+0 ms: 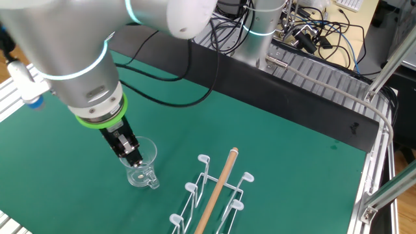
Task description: Put the cup on the cup rack
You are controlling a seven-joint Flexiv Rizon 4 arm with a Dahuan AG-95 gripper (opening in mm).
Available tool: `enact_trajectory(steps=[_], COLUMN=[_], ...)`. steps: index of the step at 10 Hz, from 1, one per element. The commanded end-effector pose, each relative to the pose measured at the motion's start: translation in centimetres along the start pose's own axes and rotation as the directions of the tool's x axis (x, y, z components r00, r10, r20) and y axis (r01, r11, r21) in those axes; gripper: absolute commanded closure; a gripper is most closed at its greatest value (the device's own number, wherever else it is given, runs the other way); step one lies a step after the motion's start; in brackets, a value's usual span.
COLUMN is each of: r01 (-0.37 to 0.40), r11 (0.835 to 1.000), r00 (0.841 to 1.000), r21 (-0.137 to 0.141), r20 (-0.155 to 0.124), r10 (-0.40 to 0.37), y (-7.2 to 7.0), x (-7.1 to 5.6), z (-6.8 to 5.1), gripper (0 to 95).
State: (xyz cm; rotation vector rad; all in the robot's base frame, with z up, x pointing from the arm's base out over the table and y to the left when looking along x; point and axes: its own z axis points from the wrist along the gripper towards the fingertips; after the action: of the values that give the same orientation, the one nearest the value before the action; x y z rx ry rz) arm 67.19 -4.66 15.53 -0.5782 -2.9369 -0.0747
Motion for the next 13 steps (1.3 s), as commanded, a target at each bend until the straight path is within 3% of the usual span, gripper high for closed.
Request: enact_trajectory(steps=[1, 13], r01=[-0.004, -0.017], r11=[1.0, 1.0], r00=[1.0, 0.999], r21=[-0.004, -0.01], r20=[0.018, 0.047], r10=[0.004, 0.018], y=[-0.28, -0.38], x=[0.54, 1.29], z=[0.11, 0.33], gripper=[38.0, 38.0])
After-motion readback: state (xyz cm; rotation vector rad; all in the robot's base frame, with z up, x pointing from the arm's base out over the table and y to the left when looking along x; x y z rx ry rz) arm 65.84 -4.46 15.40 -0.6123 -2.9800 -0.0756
